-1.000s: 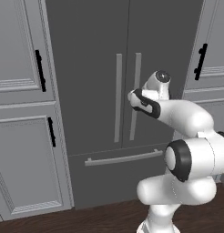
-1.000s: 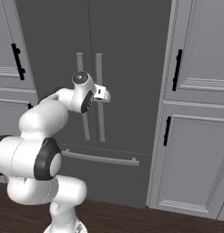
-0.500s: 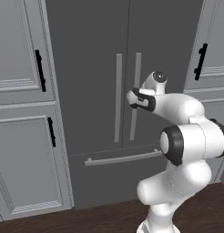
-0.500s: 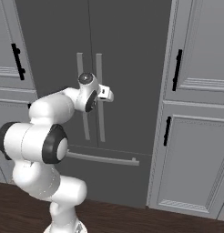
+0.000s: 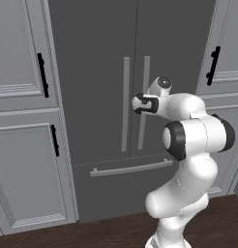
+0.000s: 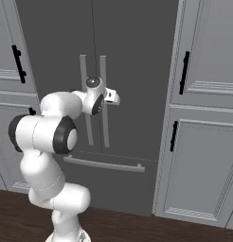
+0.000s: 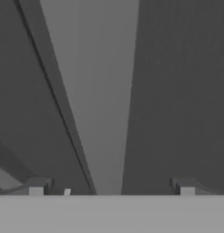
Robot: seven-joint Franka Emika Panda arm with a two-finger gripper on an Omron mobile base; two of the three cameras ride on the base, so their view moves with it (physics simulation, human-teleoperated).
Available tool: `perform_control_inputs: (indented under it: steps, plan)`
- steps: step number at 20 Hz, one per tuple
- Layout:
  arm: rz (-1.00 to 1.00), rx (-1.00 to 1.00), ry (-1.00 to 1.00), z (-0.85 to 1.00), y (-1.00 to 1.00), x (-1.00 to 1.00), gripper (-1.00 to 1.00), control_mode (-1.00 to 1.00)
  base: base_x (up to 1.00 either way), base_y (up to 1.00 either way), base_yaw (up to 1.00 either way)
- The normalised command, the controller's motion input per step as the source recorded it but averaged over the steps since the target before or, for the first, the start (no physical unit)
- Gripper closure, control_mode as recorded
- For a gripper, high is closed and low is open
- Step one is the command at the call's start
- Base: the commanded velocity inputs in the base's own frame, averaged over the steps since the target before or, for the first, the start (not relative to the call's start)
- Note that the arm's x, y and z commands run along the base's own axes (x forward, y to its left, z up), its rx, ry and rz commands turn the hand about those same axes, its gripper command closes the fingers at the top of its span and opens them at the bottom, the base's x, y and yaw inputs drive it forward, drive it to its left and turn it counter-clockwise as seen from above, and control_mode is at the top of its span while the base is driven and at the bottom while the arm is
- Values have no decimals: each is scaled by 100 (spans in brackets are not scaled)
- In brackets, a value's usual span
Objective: Take the strawberry from the fridge and place it on top of the pancake, located on the dining counter.
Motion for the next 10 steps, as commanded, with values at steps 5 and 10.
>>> perform_control_inputs:
  steps: [5, 10]
  plan:
    - [0, 0, -1, -31, 0, 49, -100, -100, 0, 0, 0]
    - [0, 0, -3, -30, -1, 50, -100, -100, 0, 0, 0]
